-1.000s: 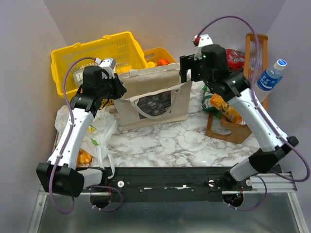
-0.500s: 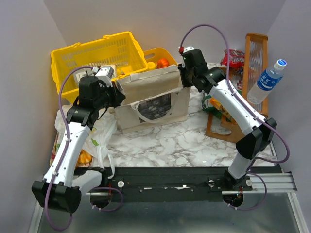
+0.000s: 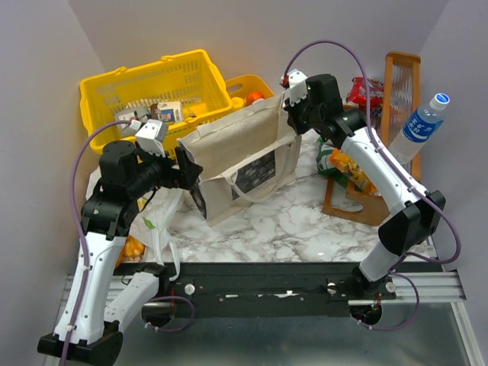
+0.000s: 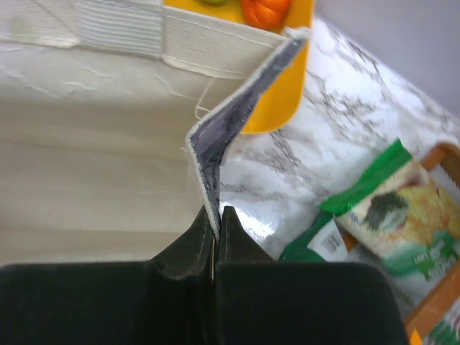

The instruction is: Place the mixed food into the grocery bags and tie them

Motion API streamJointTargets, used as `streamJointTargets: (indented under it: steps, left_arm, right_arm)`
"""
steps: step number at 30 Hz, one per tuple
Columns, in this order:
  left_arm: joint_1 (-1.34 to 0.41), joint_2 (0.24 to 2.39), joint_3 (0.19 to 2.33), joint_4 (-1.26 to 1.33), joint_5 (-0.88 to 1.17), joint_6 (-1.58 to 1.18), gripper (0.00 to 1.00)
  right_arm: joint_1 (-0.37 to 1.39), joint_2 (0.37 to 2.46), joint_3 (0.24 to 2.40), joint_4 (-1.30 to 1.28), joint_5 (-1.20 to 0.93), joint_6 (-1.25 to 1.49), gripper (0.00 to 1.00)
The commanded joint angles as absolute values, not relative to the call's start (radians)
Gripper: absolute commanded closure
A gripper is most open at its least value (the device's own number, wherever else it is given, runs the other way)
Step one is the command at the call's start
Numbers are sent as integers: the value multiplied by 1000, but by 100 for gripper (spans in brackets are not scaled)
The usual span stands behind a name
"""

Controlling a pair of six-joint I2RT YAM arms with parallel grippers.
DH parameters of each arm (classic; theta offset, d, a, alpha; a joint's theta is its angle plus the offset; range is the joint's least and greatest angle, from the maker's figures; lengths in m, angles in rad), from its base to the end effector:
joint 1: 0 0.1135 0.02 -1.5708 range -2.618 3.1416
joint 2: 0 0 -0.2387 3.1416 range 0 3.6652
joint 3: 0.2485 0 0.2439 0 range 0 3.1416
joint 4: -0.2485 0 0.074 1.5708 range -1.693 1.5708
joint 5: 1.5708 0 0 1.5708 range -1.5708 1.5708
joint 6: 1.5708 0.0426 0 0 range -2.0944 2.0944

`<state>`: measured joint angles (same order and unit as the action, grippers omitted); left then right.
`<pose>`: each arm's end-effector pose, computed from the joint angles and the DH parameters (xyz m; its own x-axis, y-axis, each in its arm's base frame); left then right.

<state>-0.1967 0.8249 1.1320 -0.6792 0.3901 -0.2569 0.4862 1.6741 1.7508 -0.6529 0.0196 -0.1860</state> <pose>0.1644 -0.0493 0.3762 -0.4791 -0.1441 -0.8659 0.4203 0.8284 -0.3704 0.3306 0.1738 0.3653 -0.3897 -0.4151 -0.8221 -0.5339 0.8292 -0.1656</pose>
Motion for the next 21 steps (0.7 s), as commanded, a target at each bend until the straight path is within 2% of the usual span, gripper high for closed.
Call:
streamJointTargets:
  steps: [1,6,9,13,21]
  left_arm:
    - [-193,810,1268,-684,210,-161,1]
    - [-193,952,1387,-586,296,-126,1]
    - [-192,1099,1474,-622,334,-65,1]
    - [-192,1293,1552,-687,409,-5,1]
    - [-192,1394,1539,-700,572,11,1]
  right_arm:
    - [495,1612,1724,-496,-270,-344,99]
    - [497,1615,1733,-482,-451,-416,99]
    - [497,1617,1743,-483,-494,-429,99]
    - [499,1612,1733,-482,-512,-442,99]
    - [499,1601,1707,-482,-483,-443,99]
